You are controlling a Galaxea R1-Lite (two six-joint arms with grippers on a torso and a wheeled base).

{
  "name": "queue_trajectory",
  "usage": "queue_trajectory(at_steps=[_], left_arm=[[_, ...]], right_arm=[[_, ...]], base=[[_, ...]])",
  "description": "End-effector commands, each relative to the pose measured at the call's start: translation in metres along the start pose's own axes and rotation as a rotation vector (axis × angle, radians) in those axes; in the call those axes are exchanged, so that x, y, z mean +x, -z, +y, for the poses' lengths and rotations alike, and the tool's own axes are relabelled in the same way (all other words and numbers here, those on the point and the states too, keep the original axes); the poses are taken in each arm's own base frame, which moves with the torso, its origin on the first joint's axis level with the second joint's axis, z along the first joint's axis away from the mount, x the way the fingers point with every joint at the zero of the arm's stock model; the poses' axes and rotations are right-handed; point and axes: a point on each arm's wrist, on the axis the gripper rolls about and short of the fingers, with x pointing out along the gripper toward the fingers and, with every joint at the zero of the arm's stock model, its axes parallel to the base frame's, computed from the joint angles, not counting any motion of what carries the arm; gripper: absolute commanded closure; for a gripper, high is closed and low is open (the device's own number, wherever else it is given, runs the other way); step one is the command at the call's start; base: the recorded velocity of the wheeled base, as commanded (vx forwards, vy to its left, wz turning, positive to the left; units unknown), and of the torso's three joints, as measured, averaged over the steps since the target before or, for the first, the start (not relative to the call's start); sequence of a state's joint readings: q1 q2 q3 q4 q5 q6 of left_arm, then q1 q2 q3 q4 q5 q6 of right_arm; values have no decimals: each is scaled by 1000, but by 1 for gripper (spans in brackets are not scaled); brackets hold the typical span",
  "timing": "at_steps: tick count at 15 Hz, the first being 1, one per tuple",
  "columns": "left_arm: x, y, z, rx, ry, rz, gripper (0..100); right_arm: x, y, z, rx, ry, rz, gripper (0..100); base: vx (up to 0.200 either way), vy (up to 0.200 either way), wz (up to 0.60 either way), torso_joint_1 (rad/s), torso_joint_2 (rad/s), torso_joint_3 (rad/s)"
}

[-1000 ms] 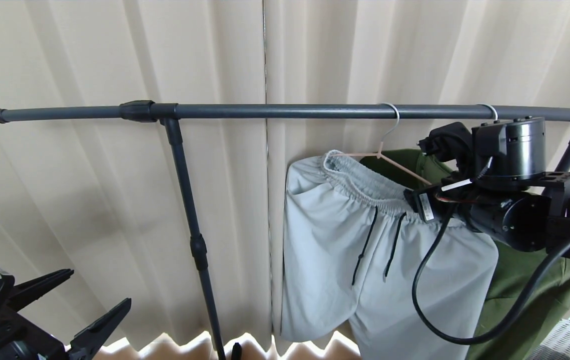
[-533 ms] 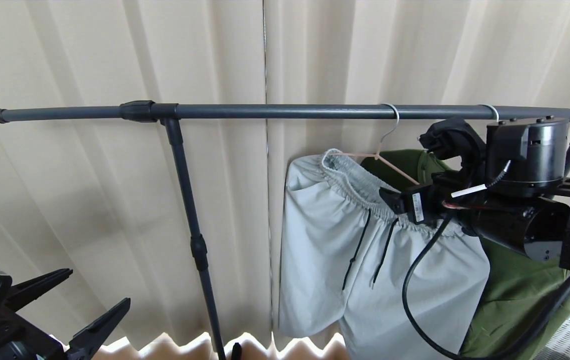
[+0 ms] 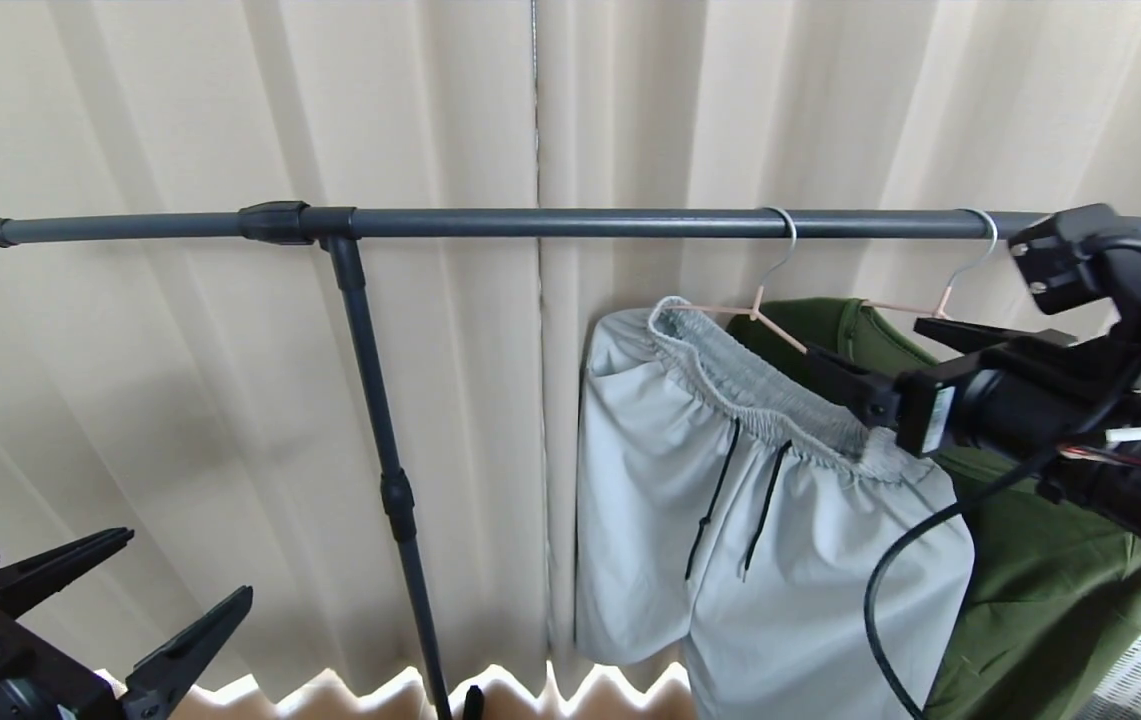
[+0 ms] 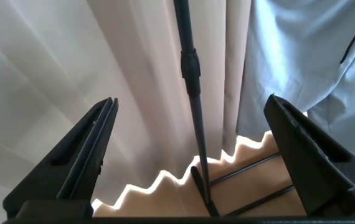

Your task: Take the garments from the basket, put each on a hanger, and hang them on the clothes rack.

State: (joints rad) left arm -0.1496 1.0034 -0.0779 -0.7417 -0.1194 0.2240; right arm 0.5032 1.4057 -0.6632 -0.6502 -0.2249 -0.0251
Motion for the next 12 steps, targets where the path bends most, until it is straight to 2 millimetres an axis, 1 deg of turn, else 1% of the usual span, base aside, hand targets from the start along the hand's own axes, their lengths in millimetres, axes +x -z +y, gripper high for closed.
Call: queue_trajectory(at_steps=[1, 2, 3, 4, 6, 7, 8, 9, 10, 11, 12], left_arm=[[-11, 0, 8, -9, -105, -29, 0], [-14, 0, 12, -15, -155, -31, 0], [-14, 0, 12, -15, -155, -31, 0], [-22, 6, 15, -28, -222, -30, 0], [-36, 14, 10, -26, -262, -55, 0], [-45, 13, 8, -21, -295, -93, 0], [-52, 17, 5, -31, -317, -84, 0], [-64, 24, -1, -37, -343, -74, 0], [-71, 30, -6, -38, -342, -70, 0], [-87, 47, -18, -42, -339, -56, 0], [-92, 53, -22, -41, -339, -55, 0]], right_arm=[[-59, -10, -22, 18, 50, -108, 0], [-76, -7, -31, 3, 84, -100, 0], [-76, -7, -31, 3, 84, -100, 0], [-110, 3, -44, -4, 164, -57, 0], [-141, 16, -53, -10, 245, 9, 0], [-160, 25, -56, -9, 300, 60, 0], [-174, 32, -57, -6, 341, 97, 0], [-193, 43, -56, -1, 389, 135, 0], [-206, 49, -54, 3, 414, 148, 0], [-228, 64, -48, 6, 437, 145, 0], [-234, 70, -47, 6, 444, 147, 0]], base=[[0, 0, 0, 0, 0, 0], [0, 0, 0, 0, 0, 0], [0, 0, 0, 0, 0, 0], [0, 0, 0, 0, 0, 0], [0, 0, 0, 0, 0, 0], [0, 0, 0, 0, 0, 0], [0, 0, 0, 0, 0, 0], [0, 0, 0, 0, 0, 0], [0, 0, 0, 0, 0, 0], [0, 0, 0, 0, 0, 0], [0, 0, 0, 0, 0, 0]])
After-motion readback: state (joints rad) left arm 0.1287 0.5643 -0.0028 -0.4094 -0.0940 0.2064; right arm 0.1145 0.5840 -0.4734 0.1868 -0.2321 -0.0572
